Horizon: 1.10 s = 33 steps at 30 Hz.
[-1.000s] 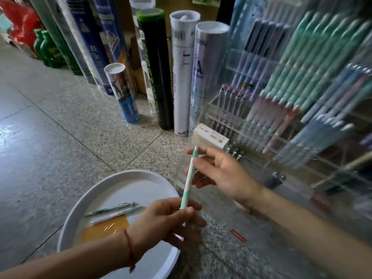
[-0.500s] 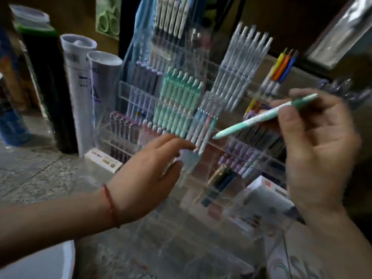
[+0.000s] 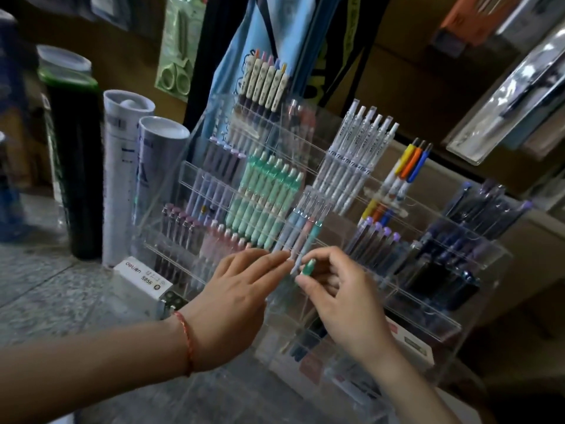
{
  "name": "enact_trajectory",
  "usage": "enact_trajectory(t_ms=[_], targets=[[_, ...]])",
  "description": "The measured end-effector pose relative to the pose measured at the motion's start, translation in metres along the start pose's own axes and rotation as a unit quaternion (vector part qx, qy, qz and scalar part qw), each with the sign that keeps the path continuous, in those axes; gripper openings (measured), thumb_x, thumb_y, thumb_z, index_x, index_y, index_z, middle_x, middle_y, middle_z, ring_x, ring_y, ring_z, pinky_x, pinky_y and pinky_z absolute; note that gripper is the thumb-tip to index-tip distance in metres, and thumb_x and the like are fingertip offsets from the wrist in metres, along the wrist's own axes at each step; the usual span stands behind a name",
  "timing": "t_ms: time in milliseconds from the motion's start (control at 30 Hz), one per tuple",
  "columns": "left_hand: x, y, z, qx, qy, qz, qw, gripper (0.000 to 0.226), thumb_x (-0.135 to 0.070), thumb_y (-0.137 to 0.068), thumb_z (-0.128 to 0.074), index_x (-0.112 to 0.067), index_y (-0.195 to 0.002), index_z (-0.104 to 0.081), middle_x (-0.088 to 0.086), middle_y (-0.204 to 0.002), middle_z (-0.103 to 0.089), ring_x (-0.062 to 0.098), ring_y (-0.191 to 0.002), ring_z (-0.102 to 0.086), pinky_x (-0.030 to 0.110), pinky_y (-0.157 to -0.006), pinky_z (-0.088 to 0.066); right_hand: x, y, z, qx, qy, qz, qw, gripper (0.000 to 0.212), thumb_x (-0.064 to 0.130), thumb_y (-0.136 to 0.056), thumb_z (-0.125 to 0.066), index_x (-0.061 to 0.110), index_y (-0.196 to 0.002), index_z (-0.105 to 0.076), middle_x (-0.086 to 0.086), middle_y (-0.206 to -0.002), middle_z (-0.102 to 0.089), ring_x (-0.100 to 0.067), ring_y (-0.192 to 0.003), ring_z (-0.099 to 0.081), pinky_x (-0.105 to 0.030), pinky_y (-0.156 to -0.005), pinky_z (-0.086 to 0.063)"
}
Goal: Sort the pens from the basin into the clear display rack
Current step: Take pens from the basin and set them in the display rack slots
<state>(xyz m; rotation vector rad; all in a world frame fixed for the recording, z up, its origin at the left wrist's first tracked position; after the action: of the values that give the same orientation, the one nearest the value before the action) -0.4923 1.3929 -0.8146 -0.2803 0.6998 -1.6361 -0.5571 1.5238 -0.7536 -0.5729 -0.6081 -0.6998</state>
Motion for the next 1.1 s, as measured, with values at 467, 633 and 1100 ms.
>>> enact_trajectory(t_ms=[467,633,1100], targets=[[0.004,0.006,-0.002,-0.032,0.033,0.032,0.998,0.063,-0.016,-0.070,-0.035,-0.008,-0.133,-0.037,0.009,-0.134,-0.051,0.017,-0.120,-0.035,0.041,-0.101,-0.029,-0.010,-0.001,-0.011,0.039,0.116,-0.073,0.990,0.024,0.019,-0.082,-0.071,0.028,-0.079,-0.048,0.015,-0.076,-0.067,0.012,-0.071,-0.057,-0.003,-0.058,-0.041],[0.003,0.007,-0.002,-0.032,0.019,0.031,0.999,0.065,-0.017,-0.069,-0.035,-0.009,-0.133,-0.036,0.006,-0.131,-0.054,0.016,-0.118,-0.036,0.035,-0.100,-0.033,-0.009,0.002,-0.012,0.047,0.109,-0.071,0.990,0.024,0.018,-0.084,-0.068,0.030,-0.081,-0.048,0.018,-0.079,-0.063,0.012,-0.076,-0.056,-0.003,-0.061,-0.043],[0.004,0.009,0.006,-0.024,0.143,0.044,0.988,0.067,-0.005,-0.075,-0.043,-0.009,-0.141,-0.031,0.007,-0.144,-0.037,0.013,-0.127,-0.026,0.024,-0.108,-0.021,-0.003,0.002,-0.005,0.064,0.168,-0.055,0.982,0.044,0.018,-0.074,-0.077,0.026,-0.112,-0.057,0.013,-0.109,-0.067,0.006,-0.089,-0.060,-0.002,-0.076,-0.045]])
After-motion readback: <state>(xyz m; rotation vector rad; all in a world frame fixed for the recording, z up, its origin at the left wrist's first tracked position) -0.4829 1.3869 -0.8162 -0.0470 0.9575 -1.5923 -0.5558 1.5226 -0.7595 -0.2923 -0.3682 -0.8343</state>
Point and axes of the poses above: each hand's wrist, its own y-axis away from the middle knuckle, its own z-axis out of the back of the hand, x = y × z, the point moved 3 cm from there along -y, towards the middle knuckle
